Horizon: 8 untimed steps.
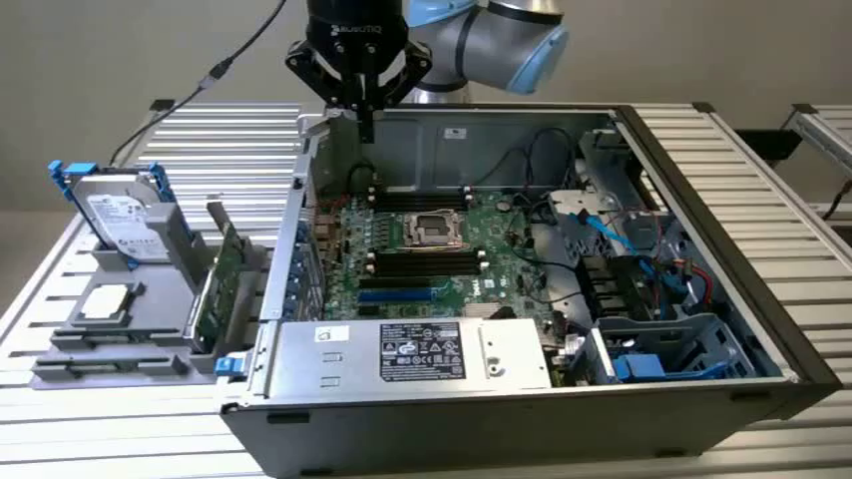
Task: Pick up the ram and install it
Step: 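Reach for the ram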
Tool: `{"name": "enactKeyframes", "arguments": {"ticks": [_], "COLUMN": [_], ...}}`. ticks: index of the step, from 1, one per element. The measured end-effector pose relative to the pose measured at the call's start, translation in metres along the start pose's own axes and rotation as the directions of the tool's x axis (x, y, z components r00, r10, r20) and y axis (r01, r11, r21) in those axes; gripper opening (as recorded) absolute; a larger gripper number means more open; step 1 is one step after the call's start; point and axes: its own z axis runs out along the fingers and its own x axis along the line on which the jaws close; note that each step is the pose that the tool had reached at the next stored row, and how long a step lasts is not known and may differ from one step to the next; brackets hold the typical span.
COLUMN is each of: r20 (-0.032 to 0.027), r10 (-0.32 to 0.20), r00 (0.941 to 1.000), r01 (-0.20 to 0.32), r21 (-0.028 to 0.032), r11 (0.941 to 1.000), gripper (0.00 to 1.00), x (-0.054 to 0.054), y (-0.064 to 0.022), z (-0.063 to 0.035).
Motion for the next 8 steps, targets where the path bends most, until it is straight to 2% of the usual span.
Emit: {"name": "enactKeyframes", "arguments": {"ticks": [8], "r20": [0.0], "r10": [0.0], "r00": [1.0], "r01": [0.0], "r21": [0.0], "r11": [1.0], "gripper": [0.11], "x": [0.0], "y": [0.0], "z": [0.0]}}
